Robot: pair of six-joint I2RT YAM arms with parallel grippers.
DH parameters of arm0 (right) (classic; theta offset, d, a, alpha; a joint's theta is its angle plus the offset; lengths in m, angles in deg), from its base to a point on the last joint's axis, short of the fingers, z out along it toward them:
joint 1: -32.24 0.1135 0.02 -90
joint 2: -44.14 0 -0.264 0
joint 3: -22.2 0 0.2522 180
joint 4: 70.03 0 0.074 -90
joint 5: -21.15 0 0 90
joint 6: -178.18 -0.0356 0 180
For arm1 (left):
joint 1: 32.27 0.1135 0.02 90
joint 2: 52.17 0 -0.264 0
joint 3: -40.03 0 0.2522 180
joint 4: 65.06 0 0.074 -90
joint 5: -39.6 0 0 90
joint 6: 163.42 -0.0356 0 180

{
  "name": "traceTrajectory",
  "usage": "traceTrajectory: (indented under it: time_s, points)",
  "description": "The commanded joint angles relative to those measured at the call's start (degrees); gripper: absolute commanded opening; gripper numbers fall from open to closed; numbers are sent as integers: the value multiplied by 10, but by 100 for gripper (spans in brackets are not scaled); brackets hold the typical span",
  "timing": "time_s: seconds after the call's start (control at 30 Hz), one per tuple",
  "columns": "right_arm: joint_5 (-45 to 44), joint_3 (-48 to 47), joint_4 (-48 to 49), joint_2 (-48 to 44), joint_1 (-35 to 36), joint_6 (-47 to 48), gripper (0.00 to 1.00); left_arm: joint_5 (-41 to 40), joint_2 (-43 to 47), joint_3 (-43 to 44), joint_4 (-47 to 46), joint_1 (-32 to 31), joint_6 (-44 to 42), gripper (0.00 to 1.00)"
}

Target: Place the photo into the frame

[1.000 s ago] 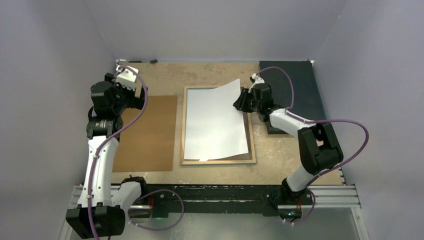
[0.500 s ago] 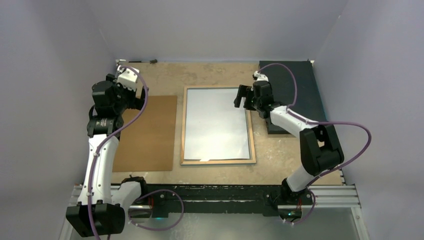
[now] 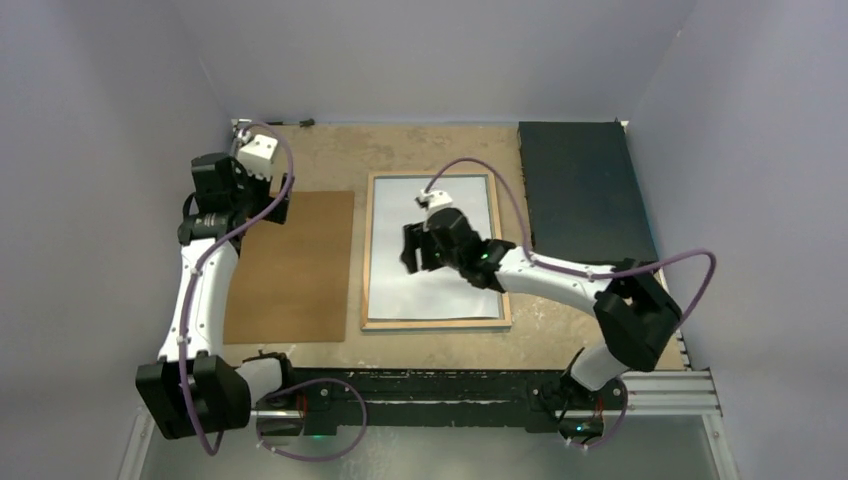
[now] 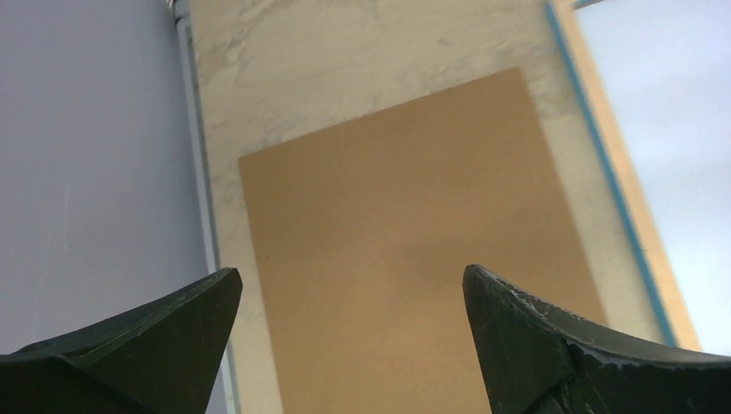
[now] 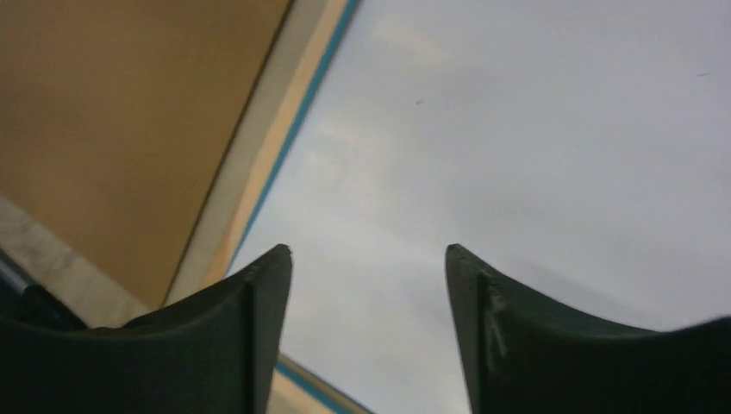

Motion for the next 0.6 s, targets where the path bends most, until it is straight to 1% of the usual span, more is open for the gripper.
traceTrajectory:
  time_s: [0.0,0.03,0.07,0.17,0.2,0.23,0.3,0.33,0.37,0.4,0.43,0.47,0.53,0.57]
  points:
    - [-25,-85,-7,38,86,-13,76,-11,-70,45,41,74,-21,100]
    - [-21,-111,-11,55,102,-12,95,-13,-90,54,50,97,-34,100]
    - [-16,-137,-15,76,117,-10,98,-19,-108,62,59,119,-47,100]
    - [-14,-238,-54,152,153,-9,99,-42,-146,70,76,167,-88,95]
    - [-16,-269,-76,173,159,-18,99,-46,-153,67,77,181,-99,93]
    - [-18,-291,-71,191,161,-40,99,-51,-157,63,76,195,-110,90]
    - [69,-332,-78,223,150,-85,99,-58,-163,48,69,219,-129,86]
    - [131,-346,-67,238,135,-94,99,-60,-164,40,64,229,-136,84]
    - [199,-338,-29,247,120,-98,99,-60,-165,32,57,238,-142,83]
    - [273,-310,36,250,99,-108,99,-60,-166,28,54,246,-145,80]
    - [293,-283,106,246,87,-146,99,-60,-169,25,53,252,-150,77]
    - [263,-298,90,253,87,-139,99,-59,-173,23,54,257,-153,74]
    - [122,-418,-76,297,118,-78,99,-56,-184,21,57,264,-155,63]
    - [60,-480,-148,323,134,-60,99,-53,-190,20,58,266,-156,56]
